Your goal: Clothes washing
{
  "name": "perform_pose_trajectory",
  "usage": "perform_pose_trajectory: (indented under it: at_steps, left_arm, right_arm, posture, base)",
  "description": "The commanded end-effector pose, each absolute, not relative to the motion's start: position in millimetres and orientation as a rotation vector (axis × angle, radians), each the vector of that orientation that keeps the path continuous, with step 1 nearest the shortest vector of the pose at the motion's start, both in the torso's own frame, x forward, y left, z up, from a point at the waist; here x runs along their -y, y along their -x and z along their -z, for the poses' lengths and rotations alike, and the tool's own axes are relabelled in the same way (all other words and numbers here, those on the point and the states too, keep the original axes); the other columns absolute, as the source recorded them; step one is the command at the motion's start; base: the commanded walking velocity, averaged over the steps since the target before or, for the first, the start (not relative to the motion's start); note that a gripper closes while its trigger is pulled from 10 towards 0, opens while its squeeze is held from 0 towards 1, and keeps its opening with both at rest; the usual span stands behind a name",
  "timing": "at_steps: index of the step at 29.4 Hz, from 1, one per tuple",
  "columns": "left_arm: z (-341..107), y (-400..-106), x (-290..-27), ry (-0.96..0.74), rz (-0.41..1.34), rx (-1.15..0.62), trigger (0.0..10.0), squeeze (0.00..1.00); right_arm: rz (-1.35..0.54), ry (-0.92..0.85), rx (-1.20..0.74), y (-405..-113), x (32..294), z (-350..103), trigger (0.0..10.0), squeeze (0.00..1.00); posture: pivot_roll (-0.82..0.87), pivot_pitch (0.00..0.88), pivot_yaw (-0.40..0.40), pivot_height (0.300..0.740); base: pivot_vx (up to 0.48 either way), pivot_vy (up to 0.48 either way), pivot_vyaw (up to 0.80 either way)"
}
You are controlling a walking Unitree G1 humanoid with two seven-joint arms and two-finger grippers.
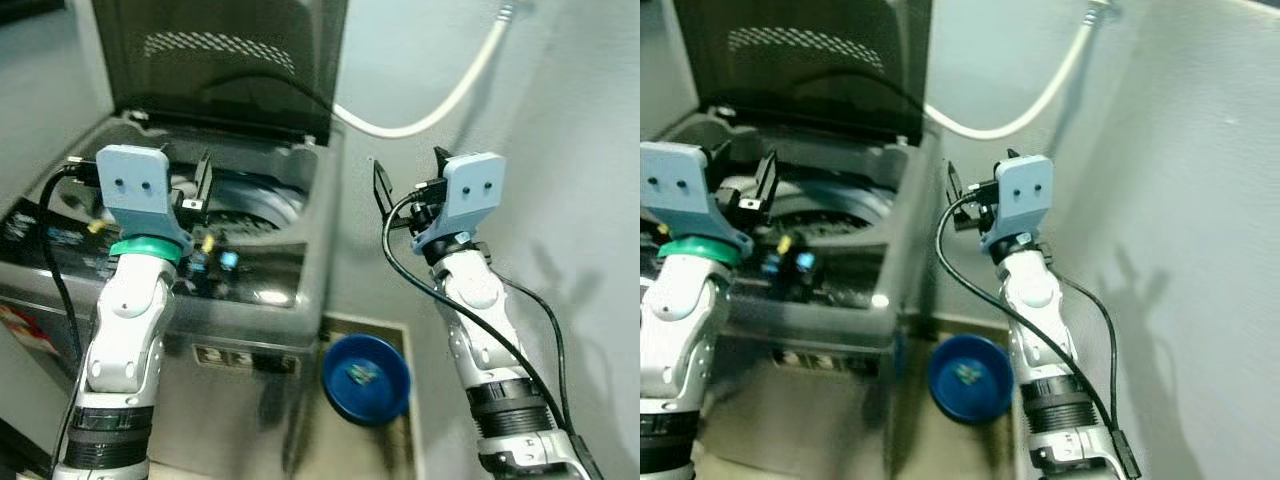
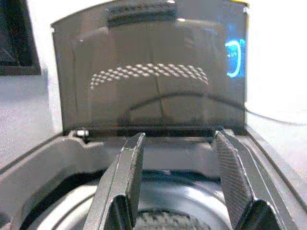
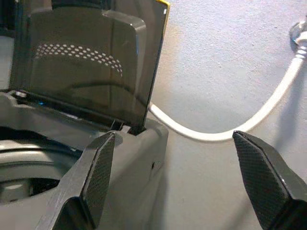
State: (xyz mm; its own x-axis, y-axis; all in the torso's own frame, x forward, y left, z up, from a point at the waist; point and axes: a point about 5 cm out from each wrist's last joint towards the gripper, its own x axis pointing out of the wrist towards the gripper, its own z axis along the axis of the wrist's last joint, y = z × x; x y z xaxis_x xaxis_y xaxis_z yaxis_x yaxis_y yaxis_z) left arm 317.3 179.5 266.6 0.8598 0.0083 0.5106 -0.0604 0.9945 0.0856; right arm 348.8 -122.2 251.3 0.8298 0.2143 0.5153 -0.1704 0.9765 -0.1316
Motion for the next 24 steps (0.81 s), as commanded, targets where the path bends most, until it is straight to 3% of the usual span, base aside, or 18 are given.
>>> perform_pose_trajectory:
  at_steps: [1,6,24]
  left_arm:
    - [-266.9,-317.0,-179.7,-0.112,-0.036,0.536,10.0,0.0]
    - [-267.0,-317.2,-179.3,-0.111,-0.035,0.537,10.0,0.0]
    - [-264.1,-318.4,-176.6,-0.102,-0.029,0.508,10.0,0.0]
  right_arm:
    - [-0.207,0.094,0.554,-348.3,120.8,-250.9,10.0,0.0]
    - [-0.212,0.105,0.553,-347.9,120.7,-250.6,10.0,0.0]
    - [-0.326,0.114,0.547,-342.4,111.3,-246.9,10.0,0.0]
  posture:
    - [0.09,0.0,-0.025,0.74]
    - [0.09,0.0,-0.025,0.74]
    - [0.09,0.0,-0.025,0.74]
  base:
    - [-0.307,0.0,0.0]
    - [-0.184,0.0,0.24]
    - [0.0,0.0,0.79]
